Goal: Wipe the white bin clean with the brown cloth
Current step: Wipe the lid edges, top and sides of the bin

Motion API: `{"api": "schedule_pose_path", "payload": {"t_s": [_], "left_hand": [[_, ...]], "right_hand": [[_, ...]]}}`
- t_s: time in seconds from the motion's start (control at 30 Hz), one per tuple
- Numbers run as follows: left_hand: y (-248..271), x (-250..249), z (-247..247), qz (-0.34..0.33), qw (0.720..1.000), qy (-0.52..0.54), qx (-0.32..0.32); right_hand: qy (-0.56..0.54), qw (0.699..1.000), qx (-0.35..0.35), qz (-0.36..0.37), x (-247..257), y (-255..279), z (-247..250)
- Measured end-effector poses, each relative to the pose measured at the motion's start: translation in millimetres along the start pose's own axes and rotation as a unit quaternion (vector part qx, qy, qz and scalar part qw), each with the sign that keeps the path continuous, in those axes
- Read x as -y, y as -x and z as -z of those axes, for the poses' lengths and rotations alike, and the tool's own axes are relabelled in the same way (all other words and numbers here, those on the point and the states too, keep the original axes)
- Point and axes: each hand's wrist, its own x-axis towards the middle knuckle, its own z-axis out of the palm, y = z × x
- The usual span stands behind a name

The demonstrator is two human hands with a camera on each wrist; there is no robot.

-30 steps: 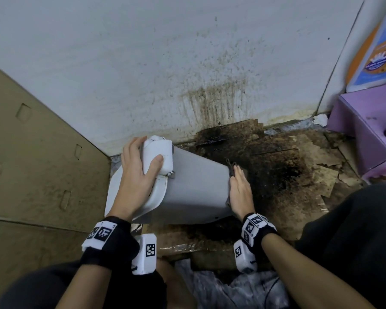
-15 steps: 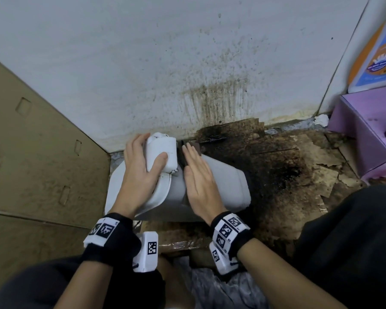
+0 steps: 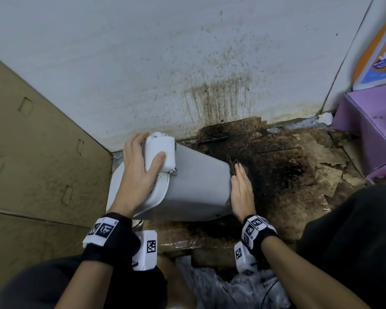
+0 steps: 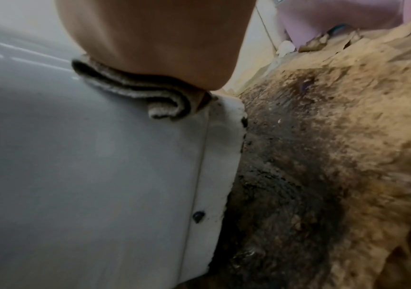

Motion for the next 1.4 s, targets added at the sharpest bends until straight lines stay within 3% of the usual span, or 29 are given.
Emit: {"api": "schedule_pose_path", "payload": {"t_s": [0.1, 0.33, 0.5, 0.6, 0.7, 0.77, 0.87, 1.0, 1.2, 1.4], "left_hand": [[-1, 1, 1, 0.001, 1.0, 0.002, 0.001], [-5, 1, -5, -0.018, 1.0, -0.005, -0.004], [-5, -1, -3, -0.013, 1.0, 0.0, 0.004], [-6, 0, -1, -0.005, 1.0, 0.004, 0.001], [-5, -1, -1, -0.006, 1.0, 0.003, 0.001], [-4, -1, -2, -0.008, 1.0, 0.002, 0.003], [-3, -1, -2, -0.004, 1.0, 0.005, 0.001], [-5, -2, -3, -0.005, 1.0, 0.004, -0.001], [-9, -8, -13, -0.021, 0.999, -0.035, -0.003], [-7, -12, -13, -0.017, 1.0, -0.026, -0.003]], "right_hand": [[0.012, 1.0, -0.01, 0.021, 22, 6, -9], [-0.04, 0.977, 0.036, 0.205, 126, 51, -38], [-0.014, 0.961, 0.053, 0.27, 96, 38, -23], [0.009, 0.975, 0.046, 0.218, 49, 22, -9], [-0.023, 0.995, 0.022, 0.095, 5, 11, 4], [-0.042, 0.998, 0.025, 0.027, -2, 9, 7], [-0.018, 0.999, 0.041, 0.002, 10, 11, 6], [-0.031, 0.997, 0.067, 0.023, 44, 18, 2], [-0.043, 0.981, 0.08, 0.171, 116, 46, -16], [-0.103, 0.973, 0.072, 0.193, 120, 45, -16]]}}
